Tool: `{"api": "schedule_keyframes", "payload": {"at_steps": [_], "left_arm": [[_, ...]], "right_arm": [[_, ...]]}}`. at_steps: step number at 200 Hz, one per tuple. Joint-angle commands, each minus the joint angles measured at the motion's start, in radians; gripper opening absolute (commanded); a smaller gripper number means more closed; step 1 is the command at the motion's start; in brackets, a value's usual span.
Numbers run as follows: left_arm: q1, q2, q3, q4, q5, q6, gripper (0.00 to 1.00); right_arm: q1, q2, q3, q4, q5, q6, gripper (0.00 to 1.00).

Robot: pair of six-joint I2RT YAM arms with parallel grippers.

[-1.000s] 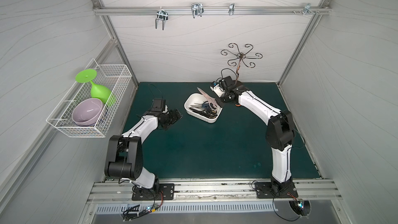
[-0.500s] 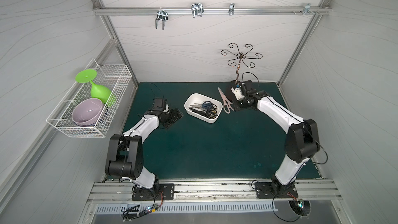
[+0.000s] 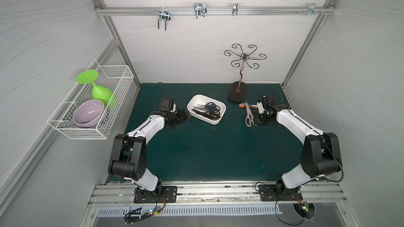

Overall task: Take the scissors out of the storage box
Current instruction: Place the scissors at the center of the board.

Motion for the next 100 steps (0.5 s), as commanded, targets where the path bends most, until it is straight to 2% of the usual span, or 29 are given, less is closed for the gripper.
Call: {"api": "schedule_keyframes", "payload": {"at_steps": [1, 100], "left_arm": [[-0.001, 0.004, 0.034, 0.015, -0.006, 0.016, 0.9], [-0.001, -0.028, 0.023, -0.001, -0.031, 0.027, 0.9]], "right_arm": [[-0.013, 0.026, 0.008, -0.026, 0.053, -0.031, 0.0], [-0.014, 0.153, 0.0, 0.059, 0.093, -0.054, 0.0]]}}
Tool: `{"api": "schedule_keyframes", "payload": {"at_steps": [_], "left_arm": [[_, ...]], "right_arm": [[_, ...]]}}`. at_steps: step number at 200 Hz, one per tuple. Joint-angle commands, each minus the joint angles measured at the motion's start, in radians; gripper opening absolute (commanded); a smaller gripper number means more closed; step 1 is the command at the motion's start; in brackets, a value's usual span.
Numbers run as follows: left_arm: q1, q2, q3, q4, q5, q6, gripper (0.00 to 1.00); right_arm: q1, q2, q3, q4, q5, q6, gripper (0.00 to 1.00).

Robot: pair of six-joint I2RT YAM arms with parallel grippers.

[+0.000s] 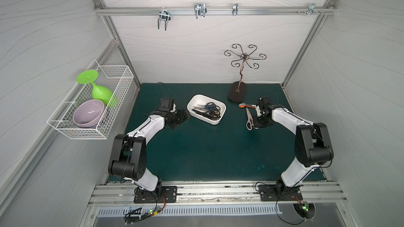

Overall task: Take the scissors out of the storage box
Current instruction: Place the scissors at the center of the board.

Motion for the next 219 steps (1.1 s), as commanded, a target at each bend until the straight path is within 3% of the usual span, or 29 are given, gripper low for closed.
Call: {"api": "schedule_keyframes", "payload": {"at_steps": [1, 100, 128, 153, 193, 219], "left_arm": [[0.0, -0.026, 0.023, 0.001, -0.015, 0.019, 0.9], [0.0, -0.019, 0.039, -0.012, -0.002, 0.019, 0.9], [0.0, -0.016, 0.041, -0.016, -0.001, 0.019, 0.9], [0.0, -0.013, 0.045, -0.023, -0.002, 0.018, 0.9], [0.0, -0.007, 0.056, -0.036, -0.008, 0.016, 0.9], [0.003, -0.004, 0.058, -0.039, -0.037, 0.016, 0.9]], "right_arm": [[-0.004, 0.014, 0.0, 0.029, 0.023, -0.012, 0.0], [-0.001, 0.15, 0.03, -0.015, 0.09, -0.016, 0.02], [0.0, 0.14, 0.036, -0.024, 0.084, -0.02, 0.13], [0.0, 0.098, 0.047, -0.042, 0.068, -0.02, 0.37], [0.004, 0.006, 0.111, -0.109, 0.082, -0.011, 0.39], [0.083, -0.016, 0.184, -0.142, 0.038, -0.014, 0.43]]}}
